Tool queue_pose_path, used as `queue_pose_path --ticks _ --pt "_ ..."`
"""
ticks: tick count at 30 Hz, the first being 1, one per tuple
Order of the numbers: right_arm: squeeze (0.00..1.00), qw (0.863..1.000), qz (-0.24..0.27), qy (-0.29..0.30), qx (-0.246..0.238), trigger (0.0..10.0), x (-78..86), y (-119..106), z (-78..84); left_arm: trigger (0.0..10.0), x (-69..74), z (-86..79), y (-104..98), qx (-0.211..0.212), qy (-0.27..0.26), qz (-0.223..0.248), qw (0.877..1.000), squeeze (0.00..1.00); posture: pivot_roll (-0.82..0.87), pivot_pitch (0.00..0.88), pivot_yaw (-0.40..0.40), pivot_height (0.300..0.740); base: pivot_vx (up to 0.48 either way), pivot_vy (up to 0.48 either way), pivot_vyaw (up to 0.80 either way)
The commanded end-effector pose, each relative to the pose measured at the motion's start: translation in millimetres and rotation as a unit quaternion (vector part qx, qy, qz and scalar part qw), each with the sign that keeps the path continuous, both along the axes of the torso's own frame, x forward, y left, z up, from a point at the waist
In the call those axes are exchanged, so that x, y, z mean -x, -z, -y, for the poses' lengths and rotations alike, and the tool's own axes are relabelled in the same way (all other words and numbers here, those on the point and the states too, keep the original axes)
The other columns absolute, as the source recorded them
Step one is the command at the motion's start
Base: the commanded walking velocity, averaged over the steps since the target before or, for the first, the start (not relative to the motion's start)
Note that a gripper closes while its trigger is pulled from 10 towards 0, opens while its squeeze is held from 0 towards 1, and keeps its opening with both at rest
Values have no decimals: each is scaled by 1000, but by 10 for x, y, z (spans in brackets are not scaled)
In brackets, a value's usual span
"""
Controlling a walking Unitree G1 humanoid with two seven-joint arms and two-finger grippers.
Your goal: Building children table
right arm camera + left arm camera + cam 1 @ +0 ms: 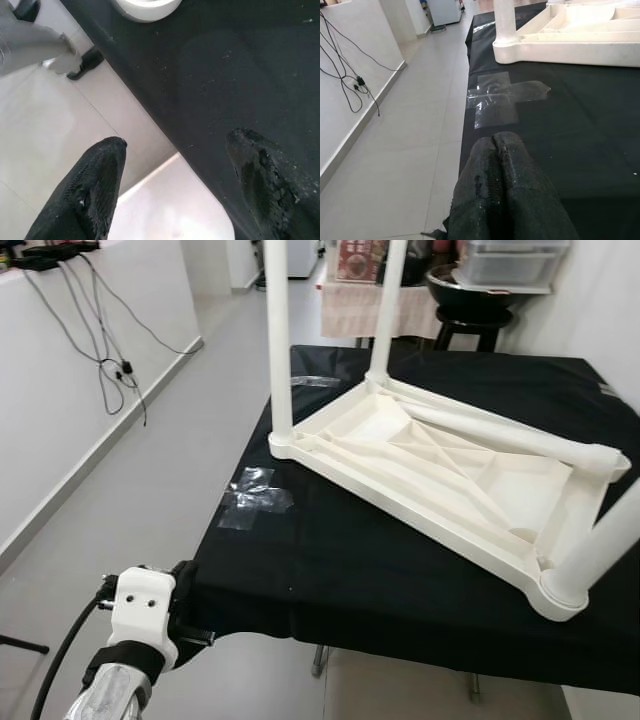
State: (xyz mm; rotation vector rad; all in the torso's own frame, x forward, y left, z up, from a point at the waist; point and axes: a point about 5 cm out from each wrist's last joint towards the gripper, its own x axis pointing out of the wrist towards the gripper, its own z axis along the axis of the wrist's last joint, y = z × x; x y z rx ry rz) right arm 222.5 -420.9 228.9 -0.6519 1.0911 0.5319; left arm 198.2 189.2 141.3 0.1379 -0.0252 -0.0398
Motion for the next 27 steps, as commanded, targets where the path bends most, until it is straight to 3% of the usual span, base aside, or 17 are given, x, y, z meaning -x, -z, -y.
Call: queue_pose_path --ticks 1,2,4,5,6,7,9,13,16,19,22,23,25,27 --pt "0 997 80 -15 -18 10000 -196 -35 -93 10000 6 -19 41 -12 0 -10 1000 0 -74 93 -27 740 0 0 0" --pt "0 997 80 -15 -18 10000 -196 -35 -93 10000 6 -19 41 -12 0 -10 1000 0 -74 93 -27 740 0 0 0" --pt "0 964 205 -91 -142 10000 -512 -172 -469 10000 3 -19 38 -12 -2 -9 1000 0 -63 94 -24 740 0 0 0" --pt "0 964 205 -91 -142 10000 -512 -172 -469 10000 3 -19 38 -12 -2 -9 1000 0 -63 94 -24 740 0 0 0" --pt "0 947 234 -119 -186 10000 -574 -227 -587 10000 3 -18 37 -12 -3 -8 1000 0 -63 94 -24 740 0 0 0" --pt "0 947 234 -119 -186 10000 -574 -227 -587 10000 3 -18 37 -12 -3 -8 1000 0 -63 94 -24 740 0 0 0" --pt "0 926 211 -171 -264 10000 -560 -215 -787 10000 6 -20 35 -13 -4 -8 1000 0 -58 96 -27 740 0 0 0" --pt "0 914 188 -195 -301 10000 -595 -145 -924 10000 8 -25 34 -13 -4 -9 1000 0 -61 96 -25 740 0 0 0" --pt "0 893 156 -241 -347 10000 -660 -42 -1250 10000 3 -27 35 -13 -5 -8 1000 0 -57 97 -26 740 0 0 0" --pt "0 886 151 -253 -359 10000 -675 -19 -1350 10000 3 -27 35 -13 -6 -8 1000 0 -57 97 -26 740 0 0 0" --pt "0 847 128 -326 -400 10000 -709 149 -1915 10000 -1 -26 33 -16 -6 -8 1000 0 -43 95 -22 740 0 0 0" --pt "0 847 128 -326 -400 10000 -709 149 -1915 10000 -1 -26 33 -16 -6 -8 1000 0 -43 95 -22 740 0 0 0" --pt "0 832 136 -352 -407 10000 -756 238 -2232 10000 -3 -24 29 -20 -5 -8 1000 0 -33 92 -28 740 0 0 0" --pt "0 832 136 -352 -407 10000 -756 238 -2232 10000 -3 -24 29 -20 -5 -8 1000 0 -33 92 -28 740 0 0 0"
